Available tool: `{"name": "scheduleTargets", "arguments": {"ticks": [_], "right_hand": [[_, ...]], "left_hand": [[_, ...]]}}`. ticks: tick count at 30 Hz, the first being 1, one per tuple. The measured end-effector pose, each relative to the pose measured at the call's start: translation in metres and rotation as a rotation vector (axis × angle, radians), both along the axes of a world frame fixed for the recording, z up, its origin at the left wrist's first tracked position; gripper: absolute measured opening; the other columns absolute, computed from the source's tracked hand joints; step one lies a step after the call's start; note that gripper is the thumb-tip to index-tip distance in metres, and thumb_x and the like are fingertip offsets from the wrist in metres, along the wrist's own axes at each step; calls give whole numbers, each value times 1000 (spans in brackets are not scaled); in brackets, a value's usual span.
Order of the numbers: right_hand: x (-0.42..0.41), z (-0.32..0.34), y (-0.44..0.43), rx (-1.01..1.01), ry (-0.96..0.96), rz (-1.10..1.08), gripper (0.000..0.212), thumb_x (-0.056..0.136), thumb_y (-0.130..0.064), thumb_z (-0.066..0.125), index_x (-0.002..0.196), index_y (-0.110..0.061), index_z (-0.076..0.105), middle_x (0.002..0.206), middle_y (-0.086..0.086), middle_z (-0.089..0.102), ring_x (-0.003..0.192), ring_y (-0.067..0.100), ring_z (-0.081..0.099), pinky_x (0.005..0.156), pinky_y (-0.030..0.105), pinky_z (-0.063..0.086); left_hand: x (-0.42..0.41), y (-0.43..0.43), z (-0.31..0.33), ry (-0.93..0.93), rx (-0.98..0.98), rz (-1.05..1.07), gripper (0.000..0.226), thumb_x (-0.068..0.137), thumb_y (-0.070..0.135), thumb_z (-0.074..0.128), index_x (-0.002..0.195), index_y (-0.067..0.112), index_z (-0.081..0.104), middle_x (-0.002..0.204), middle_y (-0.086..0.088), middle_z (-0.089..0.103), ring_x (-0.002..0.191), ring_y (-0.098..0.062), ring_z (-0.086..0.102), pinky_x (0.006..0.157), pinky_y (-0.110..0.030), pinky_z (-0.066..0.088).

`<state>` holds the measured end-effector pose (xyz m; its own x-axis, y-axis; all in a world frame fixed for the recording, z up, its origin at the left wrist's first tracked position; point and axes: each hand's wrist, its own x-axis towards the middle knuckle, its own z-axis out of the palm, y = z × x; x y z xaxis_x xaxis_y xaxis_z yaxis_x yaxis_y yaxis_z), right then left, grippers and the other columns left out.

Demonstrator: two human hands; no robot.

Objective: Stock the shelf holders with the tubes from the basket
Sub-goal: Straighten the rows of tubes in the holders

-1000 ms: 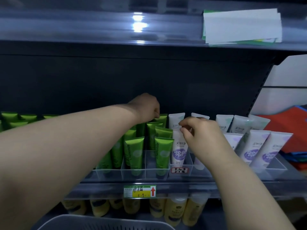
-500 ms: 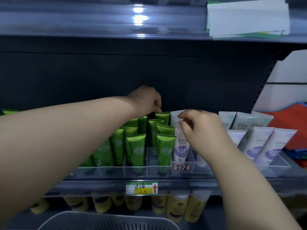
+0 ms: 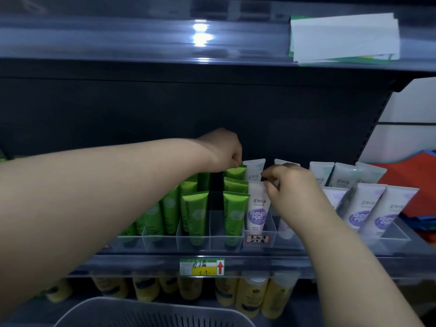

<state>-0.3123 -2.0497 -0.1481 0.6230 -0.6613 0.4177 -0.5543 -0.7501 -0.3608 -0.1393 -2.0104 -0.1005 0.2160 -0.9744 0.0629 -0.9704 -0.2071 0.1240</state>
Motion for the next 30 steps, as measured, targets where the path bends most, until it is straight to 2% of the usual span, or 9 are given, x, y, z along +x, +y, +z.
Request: {"name": "scheduleTargets", "arguments": {"ticks": [3, 6, 13, 16, 19, 25, 30], "right_hand": [[-1, -2, -4, -25, 6, -7, 30, 89, -10, 53, 116, -14, 66, 113, 10, 62, 108, 27, 54, 89, 37, 48], [0, -6, -7, -68, 53, 0, 32, 87, -5, 53, 114, -13, 67, 112, 10, 64, 110, 28, 50, 87, 37, 47], [0, -11, -6, -57, 108, -20, 31, 87, -7, 51, 112, -18, 67, 105, 8, 64, 106, 27, 49, 82, 35, 47], [2, -11, -3, -50, 101, -40, 27, 86, -6, 51, 105, -15, 67, 100, 9, 64, 102, 28, 51, 80, 37, 48], [2, -9, -1, -35, 128, -59, 25, 85, -3, 52, 101, -15, 66, 96, 8, 62, 95, 28, 54, 76, 35, 49], [-4, 3, 1, 8, 248, -92, 37, 72, 7, 55, 102, -12, 65, 97, 9, 58, 95, 28, 54, 74, 30, 45], [-9, 5, -1, -5, 220, -173, 31, 86, -3, 49, 106, -20, 66, 97, 7, 61, 92, 28, 56, 72, 32, 49]], "left_hand": [[-6, -3, -3, -2, 36, -25, 19, 89, 21, 62, 105, 16, 70, 108, 4, 66, 97, -11, 58, 78, -18, 40], [-7, -3, -6, 12, 47, -15, 20, 87, 21, 64, 106, 17, 70, 109, 3, 67, 90, -6, 54, 76, -16, 38], [-6, 8, 1, 83, -2, -5, 20, 86, 25, 65, 105, 20, 70, 106, 6, 67, 94, -8, 58, 80, -17, 42], [-9, 14, 3, 63, 52, -25, 18, 86, 29, 65, 102, 21, 70, 98, 9, 65, 86, -5, 54, 74, -17, 39], [-11, 19, 1, 33, 114, -22, 20, 87, 29, 64, 103, 20, 70, 99, 7, 66, 86, -6, 54, 75, -18, 41], [-11, 24, -2, 18, 128, 4, 20, 89, 29, 61, 103, 19, 69, 103, 5, 66, 86, -7, 55, 75, -20, 44], [-11, 23, -2, 18, 125, 17, 18, 87, 30, 63, 101, 20, 70, 102, 6, 67, 87, -8, 56, 77, -21, 45]]}}
